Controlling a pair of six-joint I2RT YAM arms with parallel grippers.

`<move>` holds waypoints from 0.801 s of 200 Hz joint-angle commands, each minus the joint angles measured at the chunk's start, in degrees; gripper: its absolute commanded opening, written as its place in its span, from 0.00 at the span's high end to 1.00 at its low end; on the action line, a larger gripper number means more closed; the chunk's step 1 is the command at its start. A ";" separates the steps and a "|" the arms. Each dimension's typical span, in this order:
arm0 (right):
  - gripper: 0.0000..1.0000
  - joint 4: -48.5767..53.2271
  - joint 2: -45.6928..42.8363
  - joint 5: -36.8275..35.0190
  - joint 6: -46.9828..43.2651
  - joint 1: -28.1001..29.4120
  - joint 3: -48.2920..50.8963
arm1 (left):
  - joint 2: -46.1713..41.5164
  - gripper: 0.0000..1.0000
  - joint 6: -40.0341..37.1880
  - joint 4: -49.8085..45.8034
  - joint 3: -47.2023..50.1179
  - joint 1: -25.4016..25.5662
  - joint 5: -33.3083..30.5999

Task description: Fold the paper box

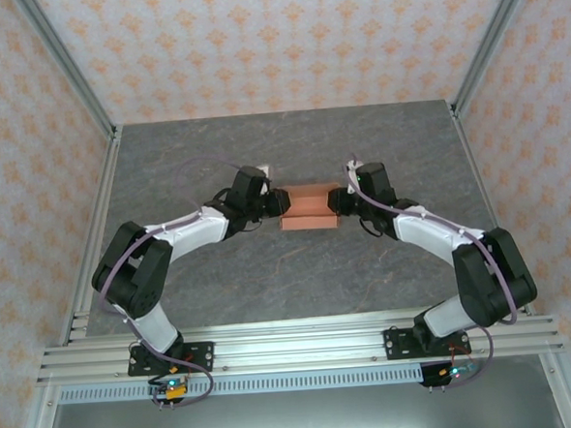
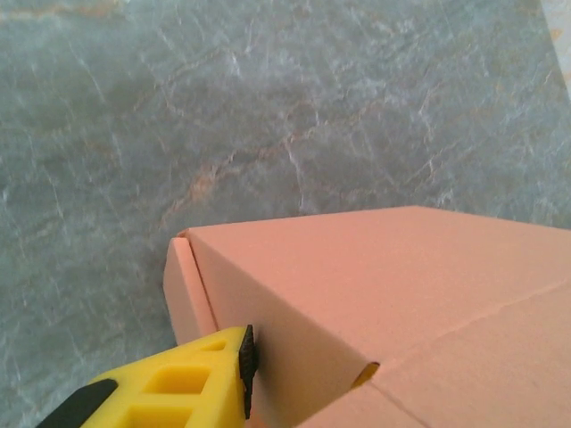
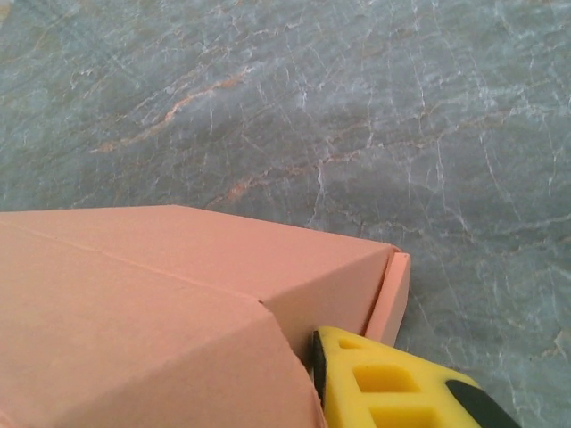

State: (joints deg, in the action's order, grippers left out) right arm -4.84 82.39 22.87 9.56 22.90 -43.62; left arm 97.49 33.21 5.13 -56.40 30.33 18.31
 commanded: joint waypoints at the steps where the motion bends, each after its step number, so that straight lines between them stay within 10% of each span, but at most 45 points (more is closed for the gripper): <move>1: 0.77 -5.02 -2.16 0.01 2.15 0.91 3.29 | -1.78 0.73 0.95 1.20 3.03 0.18 -2.04; 83: 0.52 -2.20 -17.52 -0.87 2.32 0.92 9.45 | -12.54 0.39 -0.48 0.26 8.61 0.33 -3.22; 160: 0.40 4.32 -29.03 -1.88 2.67 0.95 9.34 | -31.02 0.28 1.38 -5.87 14.83 0.35 -9.96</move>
State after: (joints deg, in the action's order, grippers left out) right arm -3.53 55.75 23.29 11.66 23.75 -32.56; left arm 72.51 34.26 3.51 -41.15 30.39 14.46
